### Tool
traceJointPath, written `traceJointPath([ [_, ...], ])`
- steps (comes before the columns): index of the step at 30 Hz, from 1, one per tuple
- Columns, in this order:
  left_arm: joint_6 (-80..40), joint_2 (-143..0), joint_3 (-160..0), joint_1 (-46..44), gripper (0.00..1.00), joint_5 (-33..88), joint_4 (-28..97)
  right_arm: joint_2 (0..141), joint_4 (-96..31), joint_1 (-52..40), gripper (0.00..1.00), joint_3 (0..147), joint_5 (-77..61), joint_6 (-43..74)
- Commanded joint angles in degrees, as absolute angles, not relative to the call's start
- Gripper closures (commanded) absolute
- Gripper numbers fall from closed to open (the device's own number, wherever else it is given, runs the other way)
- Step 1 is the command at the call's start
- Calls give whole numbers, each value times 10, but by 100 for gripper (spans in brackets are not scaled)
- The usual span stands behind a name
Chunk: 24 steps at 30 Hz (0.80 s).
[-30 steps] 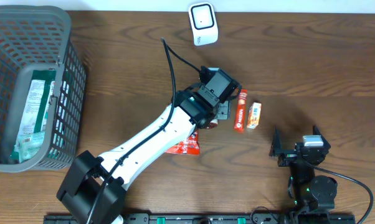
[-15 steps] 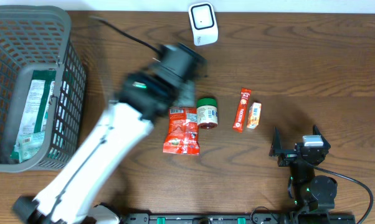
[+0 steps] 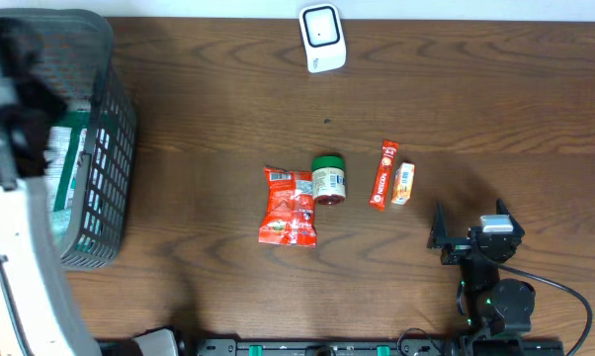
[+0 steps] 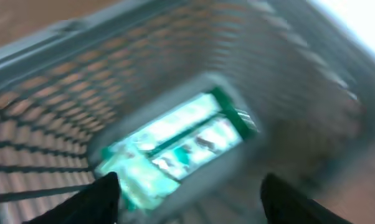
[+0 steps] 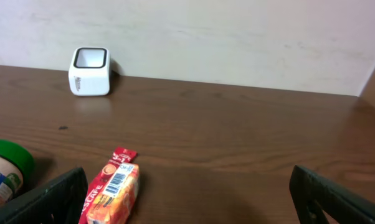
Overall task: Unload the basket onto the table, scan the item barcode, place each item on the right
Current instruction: 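Move the left gripper back into the basket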
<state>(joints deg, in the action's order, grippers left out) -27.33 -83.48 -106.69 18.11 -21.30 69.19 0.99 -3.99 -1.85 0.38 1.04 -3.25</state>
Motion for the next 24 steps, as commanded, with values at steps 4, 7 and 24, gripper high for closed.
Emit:
traceJointPath([
  [4, -286, -922, -1027, 298, 24, -142, 694, 8, -42, -18, 1, 3, 10, -37],
  [7, -286, -987, -1022, 337, 21, -92, 709, 8, -42, -18, 1, 3, 10, -37],
  [24, -413, -1173, -996, 389, 20, -64, 780, 8, -42, -18, 1, 3, 10, -37],
])
